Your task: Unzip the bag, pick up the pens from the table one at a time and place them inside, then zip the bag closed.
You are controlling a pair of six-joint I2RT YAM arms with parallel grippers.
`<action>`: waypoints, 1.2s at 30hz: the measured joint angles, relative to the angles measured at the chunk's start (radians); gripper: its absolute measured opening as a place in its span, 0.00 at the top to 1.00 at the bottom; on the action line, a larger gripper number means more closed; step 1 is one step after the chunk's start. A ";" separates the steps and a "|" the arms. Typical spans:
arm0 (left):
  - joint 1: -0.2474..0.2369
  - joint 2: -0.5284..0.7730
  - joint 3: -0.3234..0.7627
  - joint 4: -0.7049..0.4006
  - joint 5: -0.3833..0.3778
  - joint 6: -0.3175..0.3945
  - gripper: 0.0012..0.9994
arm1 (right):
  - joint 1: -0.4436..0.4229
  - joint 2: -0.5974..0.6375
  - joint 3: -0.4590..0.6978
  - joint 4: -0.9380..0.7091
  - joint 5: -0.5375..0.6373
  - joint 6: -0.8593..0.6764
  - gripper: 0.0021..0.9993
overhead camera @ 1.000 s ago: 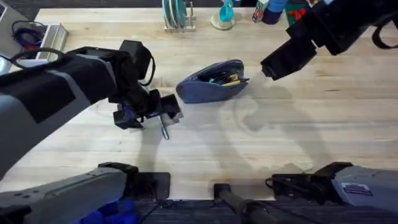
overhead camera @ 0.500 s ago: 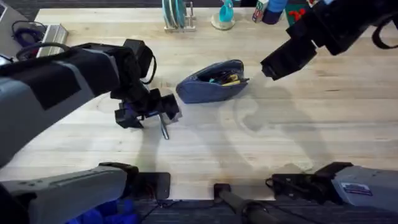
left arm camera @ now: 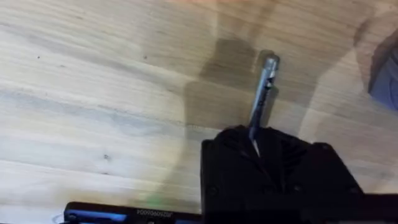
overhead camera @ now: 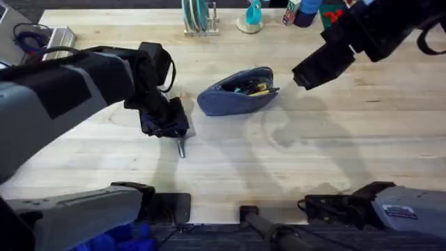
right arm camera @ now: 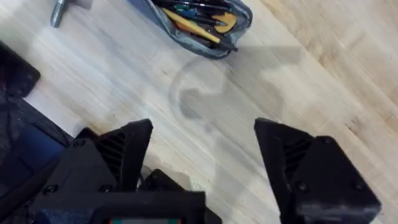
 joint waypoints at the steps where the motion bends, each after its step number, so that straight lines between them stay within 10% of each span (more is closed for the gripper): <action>1: 0.000 0.000 0.000 0.000 0.000 0.000 0.95 | 0.000 0.000 0.000 0.000 0.000 0.000 0.00; 24: 0.006 -0.024 0.241 -0.235 -0.118 0.046 0.96 | 0.000 0.000 0.000 0.000 0.000 0.000 0.00; 36: 0.006 -0.058 0.476 -0.340 -0.152 0.261 0.96 | 0.000 0.000 0.000 0.000 0.000 0.000 0.00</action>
